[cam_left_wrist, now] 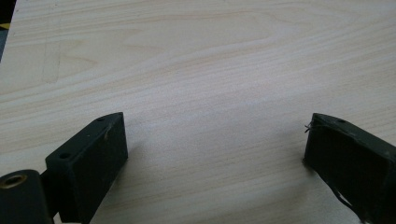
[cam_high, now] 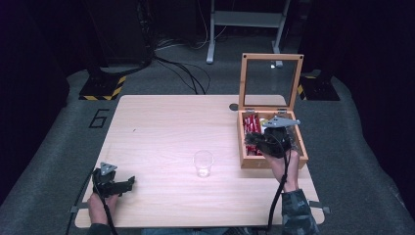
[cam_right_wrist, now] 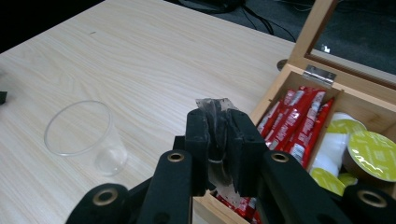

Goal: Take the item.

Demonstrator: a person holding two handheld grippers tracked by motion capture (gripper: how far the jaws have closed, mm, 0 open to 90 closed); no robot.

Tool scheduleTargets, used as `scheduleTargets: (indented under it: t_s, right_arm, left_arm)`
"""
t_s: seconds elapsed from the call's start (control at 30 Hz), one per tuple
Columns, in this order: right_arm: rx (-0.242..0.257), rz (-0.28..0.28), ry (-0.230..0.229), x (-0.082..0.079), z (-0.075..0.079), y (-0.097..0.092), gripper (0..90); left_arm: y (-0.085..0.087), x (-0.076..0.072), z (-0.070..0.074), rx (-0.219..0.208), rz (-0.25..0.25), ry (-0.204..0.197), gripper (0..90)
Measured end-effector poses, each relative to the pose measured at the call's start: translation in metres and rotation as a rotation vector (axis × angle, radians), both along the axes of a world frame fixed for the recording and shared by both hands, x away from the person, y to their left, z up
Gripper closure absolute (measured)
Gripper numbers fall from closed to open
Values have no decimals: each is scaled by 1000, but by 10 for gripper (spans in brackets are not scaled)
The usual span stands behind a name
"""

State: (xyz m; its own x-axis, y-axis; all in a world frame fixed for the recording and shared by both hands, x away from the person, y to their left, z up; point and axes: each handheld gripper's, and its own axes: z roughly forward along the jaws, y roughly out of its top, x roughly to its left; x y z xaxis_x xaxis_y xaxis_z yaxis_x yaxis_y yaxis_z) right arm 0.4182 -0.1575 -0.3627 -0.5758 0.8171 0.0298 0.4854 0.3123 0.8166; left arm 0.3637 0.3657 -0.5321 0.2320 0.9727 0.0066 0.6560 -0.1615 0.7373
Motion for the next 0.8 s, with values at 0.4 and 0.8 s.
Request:
scheduleTargets:
  t_s: [0.4, 0.8]
  right_arm:
    - [-7, 63, 8, 2, 1, 23, 798]
    - [-18, 122, 20, 3, 0, 44, 799]
  left_arm:
    - [0, 0, 0, 1, 0, 0, 58]
    - [0, 0, 0, 1, -1, 1, 58]
